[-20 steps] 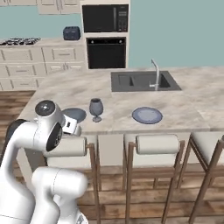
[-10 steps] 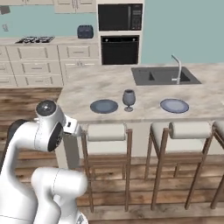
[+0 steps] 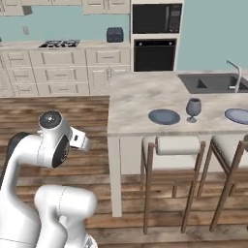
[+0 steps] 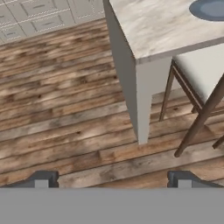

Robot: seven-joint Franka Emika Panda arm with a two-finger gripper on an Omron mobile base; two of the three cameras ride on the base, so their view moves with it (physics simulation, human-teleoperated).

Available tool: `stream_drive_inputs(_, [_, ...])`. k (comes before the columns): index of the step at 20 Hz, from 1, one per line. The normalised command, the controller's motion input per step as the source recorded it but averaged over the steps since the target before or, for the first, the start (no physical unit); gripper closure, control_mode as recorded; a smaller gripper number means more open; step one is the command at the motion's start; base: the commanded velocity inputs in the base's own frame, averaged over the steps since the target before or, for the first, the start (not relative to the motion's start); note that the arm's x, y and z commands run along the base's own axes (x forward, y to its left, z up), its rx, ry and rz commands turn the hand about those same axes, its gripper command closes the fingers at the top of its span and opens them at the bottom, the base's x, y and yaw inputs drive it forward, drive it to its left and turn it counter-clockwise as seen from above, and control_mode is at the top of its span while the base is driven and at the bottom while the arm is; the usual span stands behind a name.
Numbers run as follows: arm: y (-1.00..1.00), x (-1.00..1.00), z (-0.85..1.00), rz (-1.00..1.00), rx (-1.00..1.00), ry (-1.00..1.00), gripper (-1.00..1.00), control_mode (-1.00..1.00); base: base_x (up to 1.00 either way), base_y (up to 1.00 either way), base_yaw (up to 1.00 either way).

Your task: Retrieve the wine glasses from the counter and place one next to each plate.

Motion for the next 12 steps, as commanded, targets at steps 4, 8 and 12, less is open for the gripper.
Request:
stream_drive_inputs(4, [0.00, 0.00, 0.00, 0.00, 0.00, 0.00, -1.00, 1.00, 0.02, 1.00, 0.00])
stream_drive_inputs(8, [0.00, 0.00, 0.00, 0.00, 0.00, 0.00, -1.00, 1.00, 0.12, 1.00, 0.00])
stream_drive_inputs(12, [0.00, 0.00, 0.00, 0.00, 0.00, 0.00, -1.00, 1.00, 0.33, 1.00, 0.00])
